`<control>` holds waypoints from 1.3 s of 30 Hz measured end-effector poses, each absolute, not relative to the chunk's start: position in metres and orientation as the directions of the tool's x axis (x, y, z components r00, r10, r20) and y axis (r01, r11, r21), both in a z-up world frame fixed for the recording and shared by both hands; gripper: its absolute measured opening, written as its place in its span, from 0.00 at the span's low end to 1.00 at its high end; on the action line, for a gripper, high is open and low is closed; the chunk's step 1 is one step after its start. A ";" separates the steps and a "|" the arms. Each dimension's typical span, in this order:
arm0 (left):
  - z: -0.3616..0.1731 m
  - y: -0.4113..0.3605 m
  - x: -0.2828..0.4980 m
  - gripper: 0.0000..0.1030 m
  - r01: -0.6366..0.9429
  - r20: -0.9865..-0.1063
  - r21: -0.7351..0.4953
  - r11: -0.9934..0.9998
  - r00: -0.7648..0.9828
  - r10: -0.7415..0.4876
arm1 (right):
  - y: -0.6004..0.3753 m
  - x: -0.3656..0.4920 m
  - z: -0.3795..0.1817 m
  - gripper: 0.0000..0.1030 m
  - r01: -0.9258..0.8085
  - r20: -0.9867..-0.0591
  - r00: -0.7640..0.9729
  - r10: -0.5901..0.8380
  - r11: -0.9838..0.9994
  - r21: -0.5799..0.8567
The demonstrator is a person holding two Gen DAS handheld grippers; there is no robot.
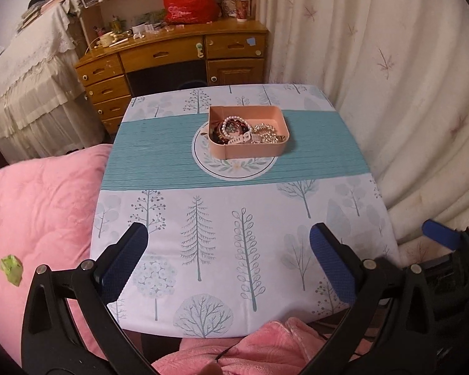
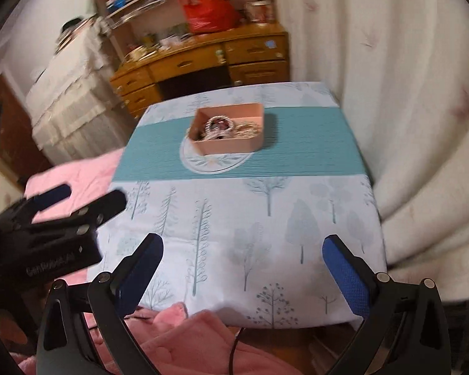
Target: Organize jewelry
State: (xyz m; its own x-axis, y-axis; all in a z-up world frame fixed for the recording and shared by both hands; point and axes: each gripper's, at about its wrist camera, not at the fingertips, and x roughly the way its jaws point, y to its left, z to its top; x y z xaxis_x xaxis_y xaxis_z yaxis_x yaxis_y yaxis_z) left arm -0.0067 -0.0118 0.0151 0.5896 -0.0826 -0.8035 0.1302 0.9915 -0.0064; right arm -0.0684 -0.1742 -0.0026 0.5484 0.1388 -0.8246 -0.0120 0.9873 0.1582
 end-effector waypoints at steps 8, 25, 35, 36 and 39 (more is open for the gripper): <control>0.002 0.007 -0.005 1.00 0.059 -0.830 -0.052 0.997 0.553 -0.076 | -0.150 -0.066 0.010 1.00 -0.064 -0.798 0.587 0.135 0.991 0.121; -0.002 0.004 -0.007 1.00 0.038 -0.830 -0.020 0.999 0.557 -0.038 | -0.158 -0.054 -0.003 1.00 -0.062 -0.808 0.571 0.146 0.989 0.134; -0.001 0.001 -0.007 1.00 0.038 -0.828 -0.006 0.999 0.561 -0.026 | -0.162 -0.056 -0.006 1.00 -0.050 -0.814 0.566 0.134 0.990 0.128; -0.001 0.001 -0.007 1.00 0.038 -0.827 -0.007 0.999 0.561 -0.027 | -0.162 -0.056 -0.006 1.00 -0.049 -0.814 0.565 0.132 0.991 0.127; -0.001 0.002 -0.008 1.00 0.036 -0.826 -0.001 0.999 0.563 -0.021 | -0.162 -0.056 -0.006 1.00 -0.048 -0.814 0.567 0.127 0.991 0.121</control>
